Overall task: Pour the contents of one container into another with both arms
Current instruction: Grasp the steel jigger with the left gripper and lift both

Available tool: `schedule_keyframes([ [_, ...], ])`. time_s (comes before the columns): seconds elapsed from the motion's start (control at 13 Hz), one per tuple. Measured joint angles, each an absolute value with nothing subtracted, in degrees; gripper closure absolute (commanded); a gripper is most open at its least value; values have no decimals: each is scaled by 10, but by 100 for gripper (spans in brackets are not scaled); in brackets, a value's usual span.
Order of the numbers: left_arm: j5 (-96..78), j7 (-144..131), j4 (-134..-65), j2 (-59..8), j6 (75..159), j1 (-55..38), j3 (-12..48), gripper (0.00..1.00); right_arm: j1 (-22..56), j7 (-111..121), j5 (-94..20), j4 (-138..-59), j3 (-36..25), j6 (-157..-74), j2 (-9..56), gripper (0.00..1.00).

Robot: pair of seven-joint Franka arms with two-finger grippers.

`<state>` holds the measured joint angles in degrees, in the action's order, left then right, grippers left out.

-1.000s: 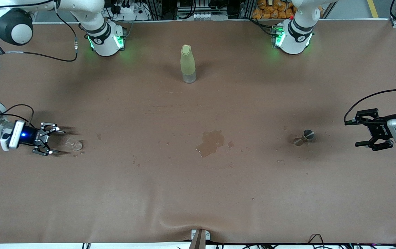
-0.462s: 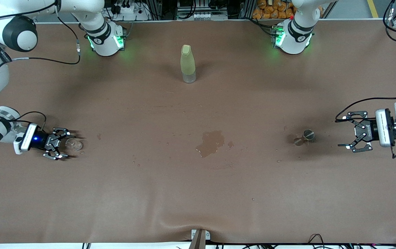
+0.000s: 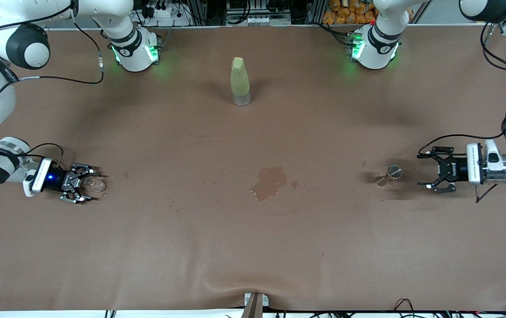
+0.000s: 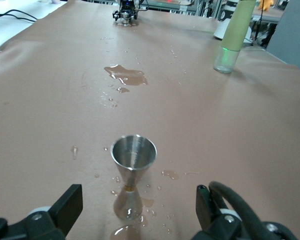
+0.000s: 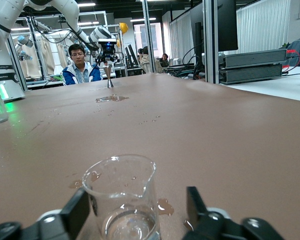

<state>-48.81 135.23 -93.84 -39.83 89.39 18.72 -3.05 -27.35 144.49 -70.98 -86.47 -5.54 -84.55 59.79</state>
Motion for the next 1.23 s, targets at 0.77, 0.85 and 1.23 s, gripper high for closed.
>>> schedule_keyframes([
  [0.77, -577, 1493, -936, -499, 887, 186, -16, 0, -274, 1445, -712, -845, -52, -835, 599, 75],
  [0.85, -582, 1493, -934, -504, 887, 185, -14, 0, -274, 1440, -712, -833, -51, -828, 599, 77],
  [1.23, -609, 1493, -929, -512, 887, 180, -4, 0, -270, 1403, -713, -810, -12, -816, 590, 86],
])
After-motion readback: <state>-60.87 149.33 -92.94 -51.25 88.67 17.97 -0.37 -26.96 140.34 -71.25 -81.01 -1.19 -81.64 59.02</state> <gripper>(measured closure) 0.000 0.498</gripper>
